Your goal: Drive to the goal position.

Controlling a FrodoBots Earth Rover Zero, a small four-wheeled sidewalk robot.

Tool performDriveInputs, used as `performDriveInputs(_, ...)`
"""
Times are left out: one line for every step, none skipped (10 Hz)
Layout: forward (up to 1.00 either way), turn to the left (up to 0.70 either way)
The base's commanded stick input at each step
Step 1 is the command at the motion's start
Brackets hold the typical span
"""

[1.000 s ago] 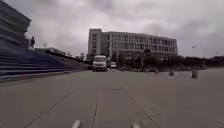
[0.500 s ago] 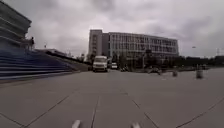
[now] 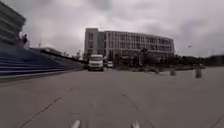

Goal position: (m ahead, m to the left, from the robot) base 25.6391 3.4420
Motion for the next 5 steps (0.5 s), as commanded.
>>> performDriveInputs(0.70, 0.00)
performDriveInputs(0.70, 0.00)
performDriveInputs(0.70, 0.00)
performDriveInputs(0.70, 0.00)
performDriveInputs(0.70, 0.00)
